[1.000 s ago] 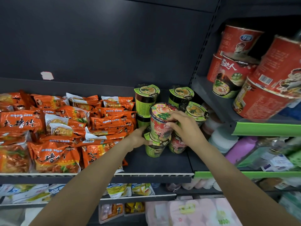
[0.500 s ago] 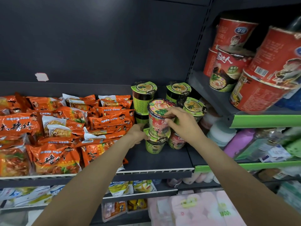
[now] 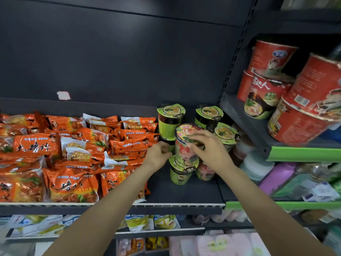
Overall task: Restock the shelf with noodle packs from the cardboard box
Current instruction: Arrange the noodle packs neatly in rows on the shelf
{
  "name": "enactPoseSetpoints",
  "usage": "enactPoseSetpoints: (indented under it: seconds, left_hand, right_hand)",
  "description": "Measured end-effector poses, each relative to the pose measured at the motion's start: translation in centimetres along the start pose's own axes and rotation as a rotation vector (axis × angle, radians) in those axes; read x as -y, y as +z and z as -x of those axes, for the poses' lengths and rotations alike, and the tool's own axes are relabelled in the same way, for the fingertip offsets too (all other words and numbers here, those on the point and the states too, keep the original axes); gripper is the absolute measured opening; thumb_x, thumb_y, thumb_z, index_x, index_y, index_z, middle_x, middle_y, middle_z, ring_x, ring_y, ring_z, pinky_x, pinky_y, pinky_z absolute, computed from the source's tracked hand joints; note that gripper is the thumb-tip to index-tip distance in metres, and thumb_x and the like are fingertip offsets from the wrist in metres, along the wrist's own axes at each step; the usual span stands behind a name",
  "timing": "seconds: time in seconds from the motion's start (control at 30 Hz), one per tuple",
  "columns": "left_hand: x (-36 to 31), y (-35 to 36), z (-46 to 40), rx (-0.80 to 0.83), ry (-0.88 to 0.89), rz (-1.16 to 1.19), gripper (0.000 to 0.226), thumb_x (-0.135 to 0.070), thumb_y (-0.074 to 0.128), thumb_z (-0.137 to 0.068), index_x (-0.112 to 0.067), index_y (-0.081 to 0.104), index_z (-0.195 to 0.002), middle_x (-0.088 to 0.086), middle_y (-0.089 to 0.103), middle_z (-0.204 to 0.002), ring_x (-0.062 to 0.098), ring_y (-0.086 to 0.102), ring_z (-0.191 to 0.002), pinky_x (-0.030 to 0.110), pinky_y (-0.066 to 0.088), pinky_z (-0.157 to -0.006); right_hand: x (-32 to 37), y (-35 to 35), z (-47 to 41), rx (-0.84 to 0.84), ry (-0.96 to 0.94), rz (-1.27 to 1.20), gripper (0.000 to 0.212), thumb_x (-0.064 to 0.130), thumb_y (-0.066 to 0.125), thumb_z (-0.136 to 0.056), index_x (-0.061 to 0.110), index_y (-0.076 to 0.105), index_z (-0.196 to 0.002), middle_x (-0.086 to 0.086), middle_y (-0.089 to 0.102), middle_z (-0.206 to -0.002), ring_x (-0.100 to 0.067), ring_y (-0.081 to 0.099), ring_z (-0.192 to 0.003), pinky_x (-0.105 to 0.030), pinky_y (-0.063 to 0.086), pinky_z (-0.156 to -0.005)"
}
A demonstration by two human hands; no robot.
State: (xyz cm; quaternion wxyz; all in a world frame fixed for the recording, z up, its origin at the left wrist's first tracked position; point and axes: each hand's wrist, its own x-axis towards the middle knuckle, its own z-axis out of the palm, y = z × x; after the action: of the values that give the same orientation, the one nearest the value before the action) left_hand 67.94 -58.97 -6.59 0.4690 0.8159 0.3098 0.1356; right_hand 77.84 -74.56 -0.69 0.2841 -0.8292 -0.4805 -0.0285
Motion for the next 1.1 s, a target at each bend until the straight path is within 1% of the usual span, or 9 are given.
enactPoseSetpoints:
  seconds: [0.17, 0.27, 0.33, 0.47, 0.63, 0.73, 0.83, 0.93, 1.1]
  left_hand:
    - [-2.2, -4.5, -0.7, -0.101, 0.192, -0.010, 0.024, -0.006, 0.055, -0.091, -0.004, 0.059, -0.115, 0.007, 0.063, -0.107, 0.013, 0.057, -0.092, 0.008, 0.041, -0.069]
    - [-2.7, -7.0, -2.6, -0.150, 0.204, 0.005, 0.021, -0.008, 0.053, -0.092, -0.004, 0.060, -0.111, 0.009, 0.065, -0.104, 0.012, 0.056, -0.087, 0.010, 0.041, -0.062]
    - [-2.8, -8.3, -4.1, -0.148, 0.190, 0.017, 0.021, -0.010, 0.053, -0.093, -0.003, 0.060, -0.112, 0.010, 0.065, -0.104, 0.014, 0.056, -0.087, 0.012, 0.039, -0.063]
    - [-2.8, -10.0, -7.5, -0.079, 0.174, -0.020, 0.031, -0.022, 0.053, -0.094, -0.005, 0.057, -0.120, 0.011, 0.065, -0.115, 0.023, 0.061, -0.105, 0.026, 0.045, -0.085]
    - [-2.5, -10.2, -11.2, 0.074, 0.116, -0.014, 0.045, -0.037, 0.052, -0.094, -0.011, 0.050, -0.131, 0.009, 0.057, -0.130, 0.029, 0.057, -0.116, 0.038, 0.047, -0.097]
    - [-2.5, -9.8, -12.4, 0.169, 0.000, 0.169, 0.048, -0.039, 0.054, -0.093, -0.019, 0.044, -0.135, 0.001, 0.057, -0.123, 0.028, 0.065, -0.101, 0.041, 0.053, -0.089]
    - [-2.4, -9.3, -13.2, 0.247, -0.118, 0.279, 0.050, -0.038, 0.056, -0.092, -0.026, 0.040, -0.138, 0.007, 0.059, -0.117, 0.028, 0.067, -0.093, 0.035, 0.053, -0.078]
    - [-2.2, -8.8, -13.7, 0.294, -0.160, 0.328, 0.047, -0.039, 0.055, -0.092, -0.026, 0.043, -0.135, 0.010, 0.060, -0.103, 0.029, 0.065, -0.092, 0.033, 0.051, -0.075]
    - [-2.2, -8.0, -14.6, 0.353, -0.150, 0.372, 0.048, -0.040, 0.054, -0.092, -0.026, 0.044, -0.137, 0.015, 0.058, -0.119, 0.030, 0.063, -0.099, 0.032, 0.052, -0.072]
  right_hand:
    - [2.0, -0.4, -2.6, -0.072, -0.011, -0.003, 0.026, 0.027, 0.057, -0.092, 0.018, 0.066, -0.114, 0.005, 0.059, -0.115, -0.011, 0.053, -0.108, -0.024, 0.043, -0.090]
    - [3.0, -0.3, -5.0, -0.079, 0.018, -0.013, 0.026, 0.026, 0.056, -0.092, 0.019, 0.064, -0.116, 0.004, 0.058, -0.116, -0.009, 0.055, -0.100, -0.023, 0.043, -0.083]
    - [3.5, -0.1, -6.7, -0.068, 0.050, -0.006, 0.029, 0.027, 0.056, -0.093, 0.019, 0.062, -0.120, 0.002, 0.057, -0.119, -0.009, 0.055, -0.097, -0.022, 0.040, -0.080]
    - [3.6, 0.6, -10.1, -0.013, 0.144, 0.071, 0.036, 0.026, 0.056, -0.093, 0.016, 0.058, -0.127, -0.003, 0.053, -0.128, -0.020, 0.051, -0.116, -0.029, 0.042, -0.089]
    - [3.3, 1.9, -12.9, 0.070, 0.201, 0.101, 0.044, 0.027, 0.062, -0.089, 0.019, 0.053, -0.132, -0.003, 0.049, -0.137, -0.021, 0.047, -0.124, -0.032, 0.039, -0.100]
    - [2.6, 2.3, -13.8, 0.141, 0.220, 0.099, 0.045, 0.029, 0.065, -0.087, 0.022, 0.055, -0.130, -0.002, 0.049, -0.139, -0.020, 0.046, -0.127, -0.030, 0.037, -0.104]
    - [2.1, 2.5, -14.2, 0.187, 0.232, 0.096, 0.037, 0.026, 0.065, -0.087, 0.023, 0.061, -0.124, -0.001, 0.053, -0.135, -0.020, 0.049, -0.124, -0.031, 0.039, -0.102]
    - [1.6, 2.5, -14.4, 0.181, 0.231, 0.097, 0.034, 0.024, 0.065, -0.087, 0.024, 0.063, -0.122, 0.000, 0.054, -0.132, -0.018, 0.050, -0.121, -0.030, 0.040, -0.101]
    - [0.9, 2.4, -14.4, 0.141, 0.230, 0.161, 0.033, 0.027, 0.063, -0.088, 0.027, 0.063, -0.121, 0.003, 0.055, -0.125, -0.017, 0.052, -0.116, -0.034, 0.045, -0.095]
